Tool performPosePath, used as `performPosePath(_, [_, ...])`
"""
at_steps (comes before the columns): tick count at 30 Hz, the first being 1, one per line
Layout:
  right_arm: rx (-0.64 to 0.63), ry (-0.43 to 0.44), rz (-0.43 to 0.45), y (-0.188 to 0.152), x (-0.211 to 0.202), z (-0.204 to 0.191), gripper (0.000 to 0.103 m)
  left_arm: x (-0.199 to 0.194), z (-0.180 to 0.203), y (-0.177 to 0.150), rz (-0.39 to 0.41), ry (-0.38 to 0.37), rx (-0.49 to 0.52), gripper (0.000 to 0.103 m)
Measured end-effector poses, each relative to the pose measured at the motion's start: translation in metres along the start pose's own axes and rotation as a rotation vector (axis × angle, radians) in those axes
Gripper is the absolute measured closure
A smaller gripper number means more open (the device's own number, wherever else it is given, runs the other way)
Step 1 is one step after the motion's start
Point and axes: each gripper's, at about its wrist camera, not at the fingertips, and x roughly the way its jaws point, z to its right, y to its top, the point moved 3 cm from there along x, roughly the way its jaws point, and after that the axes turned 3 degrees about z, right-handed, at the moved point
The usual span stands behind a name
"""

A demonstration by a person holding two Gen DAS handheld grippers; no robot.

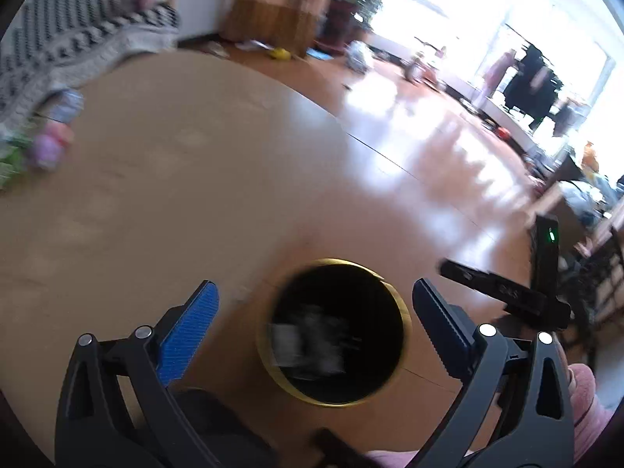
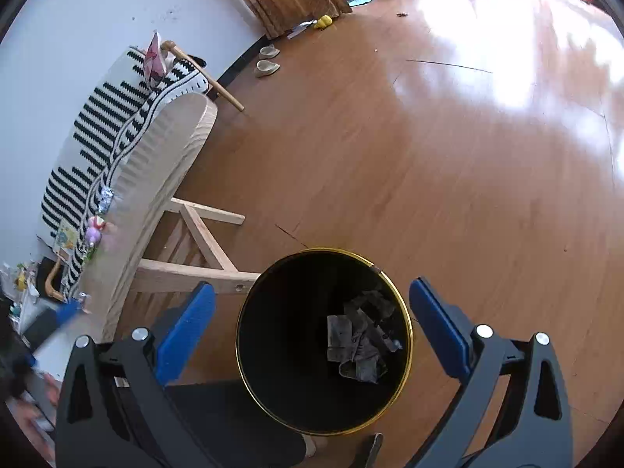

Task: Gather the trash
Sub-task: 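Move both grippers back toward the table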

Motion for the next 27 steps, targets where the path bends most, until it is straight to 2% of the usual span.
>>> performPosePath(3, [-0.035,0.021,-0.028,0.003,0.011,-0.023,0.007,-0.037,-0.064,0.007,0.040,0.085,-0.047,0.006])
performPosePath(8, [-0.170,0.075,-0.023,0.002,0.020,-0.089,0.007,-0.082,-0.206,-0.008,0.018,0.352,-0.096,0.006])
performPosePath(13, [-0.311,0.098,-0.018,-0.008,0.023,-0.142,0.007,-0.099,-0.312,-0.024,-0.068,0.441,-0.142,0.006])
performPosePath(18, [-0.403,0.102,-0.038,-0.017,0.037,-0.181,0.007,-0.089,-0.352,-0.017,-0.093,0.471,-0.077,0.006])
performPosePath(24, [-0.439,0.092,-0.037,-0.023,0.046,-0.202,0.007,-0.047,-0.367,0.009,-0.146,0.498,0.045,0.006])
performPosePath(27, [-0.458,0.087,-0.050,-0.028,0.052,-0.206,0.007,-0.039,-0.376,0.020,-0.117,0.499,0.037,0.006])
